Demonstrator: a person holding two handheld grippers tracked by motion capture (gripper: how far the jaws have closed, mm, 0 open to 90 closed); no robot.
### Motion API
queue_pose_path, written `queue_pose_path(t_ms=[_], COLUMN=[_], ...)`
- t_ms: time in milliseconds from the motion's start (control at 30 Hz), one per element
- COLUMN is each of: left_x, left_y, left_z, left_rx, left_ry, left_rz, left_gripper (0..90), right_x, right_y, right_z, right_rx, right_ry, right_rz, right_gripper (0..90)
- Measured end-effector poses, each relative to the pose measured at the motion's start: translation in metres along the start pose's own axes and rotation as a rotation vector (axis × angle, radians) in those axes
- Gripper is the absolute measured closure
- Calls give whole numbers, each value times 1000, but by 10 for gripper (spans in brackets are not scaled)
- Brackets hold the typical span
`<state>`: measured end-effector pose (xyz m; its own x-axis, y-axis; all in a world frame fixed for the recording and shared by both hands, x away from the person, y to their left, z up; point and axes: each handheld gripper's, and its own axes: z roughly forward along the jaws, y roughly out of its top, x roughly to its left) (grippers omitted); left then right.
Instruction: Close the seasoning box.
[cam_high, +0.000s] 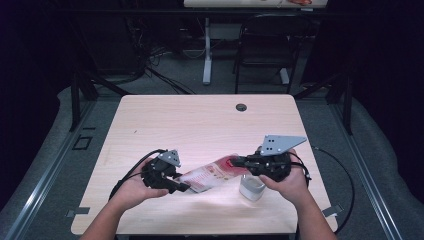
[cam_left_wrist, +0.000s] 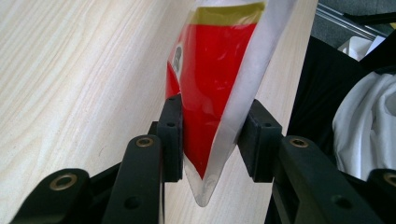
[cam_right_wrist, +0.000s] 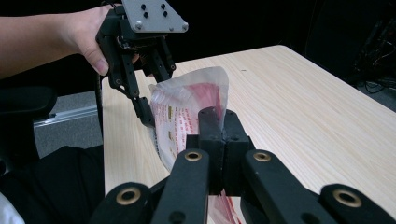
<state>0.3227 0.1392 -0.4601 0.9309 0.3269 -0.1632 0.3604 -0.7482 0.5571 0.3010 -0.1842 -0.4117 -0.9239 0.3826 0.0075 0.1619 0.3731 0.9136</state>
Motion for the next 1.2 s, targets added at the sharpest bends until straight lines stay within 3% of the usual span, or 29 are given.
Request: queue_pose_path(t_ms=[600, 1200], left_x=[-4, -4], left_y=[11, 15], left_z=[-15, -27], left_rx=[13, 8], left_ry=[31, 37], left_rz=[17, 29], left_gripper=[655, 664], right_x=[-1, -3], right_y=[-9, -16], right_z=[-9, -13], right_rx=[-31, -38], right_ry=[-12, -16], right_rz=[28, 56], right_gripper=[899, 898])
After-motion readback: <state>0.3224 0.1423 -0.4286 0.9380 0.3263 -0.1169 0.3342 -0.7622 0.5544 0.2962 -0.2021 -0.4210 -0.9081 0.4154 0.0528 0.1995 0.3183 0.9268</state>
